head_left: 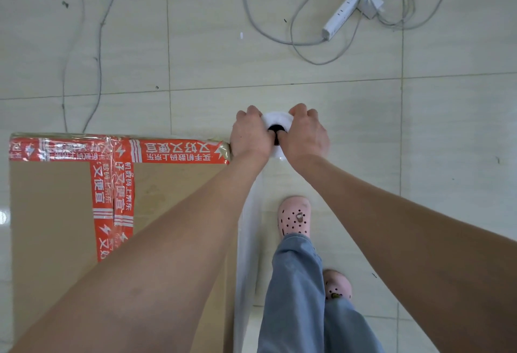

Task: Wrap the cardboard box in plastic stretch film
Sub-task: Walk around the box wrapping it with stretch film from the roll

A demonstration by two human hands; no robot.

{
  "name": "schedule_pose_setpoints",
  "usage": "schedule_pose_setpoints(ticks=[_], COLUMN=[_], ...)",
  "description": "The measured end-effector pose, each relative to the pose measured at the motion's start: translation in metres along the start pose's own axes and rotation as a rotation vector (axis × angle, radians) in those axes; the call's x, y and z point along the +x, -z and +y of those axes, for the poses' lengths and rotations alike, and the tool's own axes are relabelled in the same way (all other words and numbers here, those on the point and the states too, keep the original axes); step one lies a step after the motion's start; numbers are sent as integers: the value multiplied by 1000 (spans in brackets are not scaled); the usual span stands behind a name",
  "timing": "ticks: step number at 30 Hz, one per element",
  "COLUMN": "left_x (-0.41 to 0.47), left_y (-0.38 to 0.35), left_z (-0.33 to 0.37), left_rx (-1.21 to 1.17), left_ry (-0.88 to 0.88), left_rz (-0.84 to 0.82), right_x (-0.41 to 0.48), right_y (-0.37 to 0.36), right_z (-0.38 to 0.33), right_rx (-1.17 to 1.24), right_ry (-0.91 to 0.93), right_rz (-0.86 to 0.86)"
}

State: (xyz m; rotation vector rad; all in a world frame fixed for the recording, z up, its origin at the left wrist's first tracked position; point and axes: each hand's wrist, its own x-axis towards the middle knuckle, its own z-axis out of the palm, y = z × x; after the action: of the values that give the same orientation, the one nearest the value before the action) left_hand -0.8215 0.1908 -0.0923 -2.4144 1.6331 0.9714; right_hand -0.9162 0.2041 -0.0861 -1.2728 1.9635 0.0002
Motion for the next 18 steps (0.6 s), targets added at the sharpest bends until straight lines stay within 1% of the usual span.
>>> schedule_pose_setpoints(ticks=[2,5,8,9,10,12,13,14,16,18], left_x=[0,7,17,20,23,28,30,31,34,38], left_y=[3,10,16,17,19,24,27,30,34,37], left_z=[-1,-1,0,-1,-1,-1,-1,1,6,9], left_rx=[94,241,287,270,242,199,198,209,246,284], left_ry=[-106,-237,-243,-223,-195,-138,-128,-140,-214,-294], left_rz=[16,25,-5,-7,-14,-47,-62,-70,-73,-94], right_x=[3,7,11,13,16,22,23,24,25,28], right_y=[-1,2,8,9,10,13,13,13,13,16], right_z=[-4,-11,-18,-19,-20,-22,-23,-24,-28,-34], right_rx=[-26,-121,-286,-317,-306,-178,-110,-78,-81,-128], right_ry=[29,143,365,407,382,184,82,19,-8,50], right_rz=[13,8,-9,-6,-10,-47,-65,-77,-67,-54])
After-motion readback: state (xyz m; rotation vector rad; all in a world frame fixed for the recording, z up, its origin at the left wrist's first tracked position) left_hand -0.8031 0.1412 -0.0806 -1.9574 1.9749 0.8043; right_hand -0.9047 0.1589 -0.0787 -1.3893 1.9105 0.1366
